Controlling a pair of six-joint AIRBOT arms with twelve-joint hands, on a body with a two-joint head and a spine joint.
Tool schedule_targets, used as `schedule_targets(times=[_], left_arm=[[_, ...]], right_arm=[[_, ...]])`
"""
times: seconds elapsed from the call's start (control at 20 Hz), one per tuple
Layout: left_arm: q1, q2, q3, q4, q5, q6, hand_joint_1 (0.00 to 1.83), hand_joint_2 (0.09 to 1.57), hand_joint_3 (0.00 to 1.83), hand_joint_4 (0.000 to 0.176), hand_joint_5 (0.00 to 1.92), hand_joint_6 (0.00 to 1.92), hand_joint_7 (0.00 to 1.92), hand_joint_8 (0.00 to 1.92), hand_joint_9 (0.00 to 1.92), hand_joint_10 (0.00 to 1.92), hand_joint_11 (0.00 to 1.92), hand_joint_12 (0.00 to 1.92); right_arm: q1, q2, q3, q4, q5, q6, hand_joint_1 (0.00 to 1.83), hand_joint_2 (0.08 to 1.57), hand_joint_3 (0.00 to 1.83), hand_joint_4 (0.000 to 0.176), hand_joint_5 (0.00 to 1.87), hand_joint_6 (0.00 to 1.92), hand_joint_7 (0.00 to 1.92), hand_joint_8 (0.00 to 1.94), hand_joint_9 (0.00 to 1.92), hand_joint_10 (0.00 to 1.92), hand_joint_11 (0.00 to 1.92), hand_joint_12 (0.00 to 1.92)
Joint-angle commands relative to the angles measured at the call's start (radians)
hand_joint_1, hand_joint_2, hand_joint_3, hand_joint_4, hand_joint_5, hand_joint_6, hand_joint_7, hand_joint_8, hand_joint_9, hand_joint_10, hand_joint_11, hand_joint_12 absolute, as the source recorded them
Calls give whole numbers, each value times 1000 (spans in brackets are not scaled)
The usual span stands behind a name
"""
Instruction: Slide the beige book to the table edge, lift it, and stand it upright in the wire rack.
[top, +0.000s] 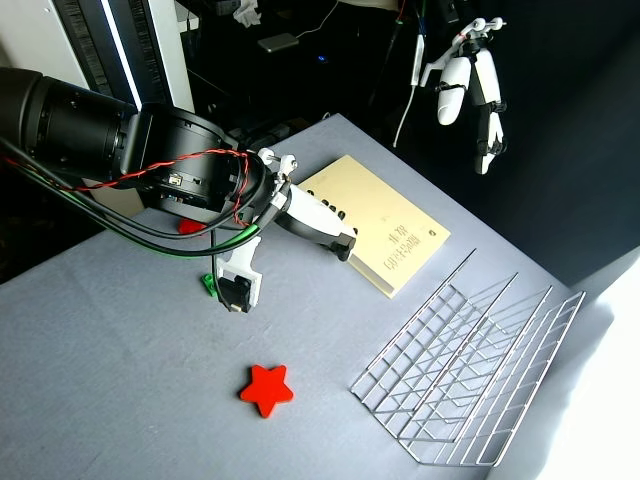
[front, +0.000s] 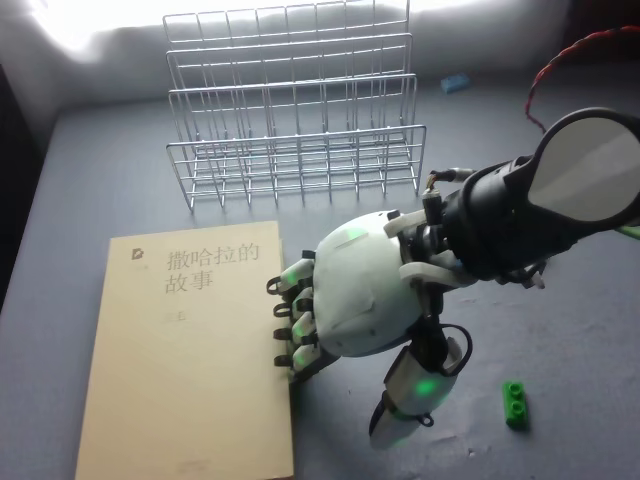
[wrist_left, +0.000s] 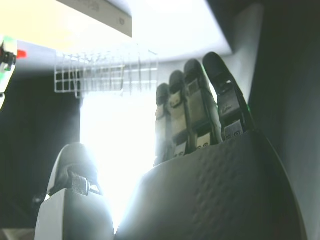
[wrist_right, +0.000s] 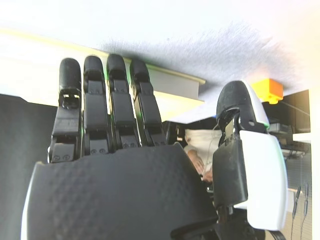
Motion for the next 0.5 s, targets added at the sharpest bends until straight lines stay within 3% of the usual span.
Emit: schedule_targets(times=[0.0, 0.45], left_arm=[[-2, 7, 11, -37, -98, -5, 148, 1140, 1, 0, 319, 0, 338, 5, 320, 5, 0, 690], [1, 9, 6, -11, -131, -3, 163, 1140, 0, 0, 311, 5, 357, 7, 334, 5, 0, 711]], right_arm=[[20, -3, -1, 21, -53, 4, 157, 1108, 0, 0, 311, 1, 333, 0, 314, 1, 0, 908], [31, -36, -2, 43, -90, 24, 161, 1113, 0, 0, 319, 0, 348, 1, 330, 2, 0, 891]])
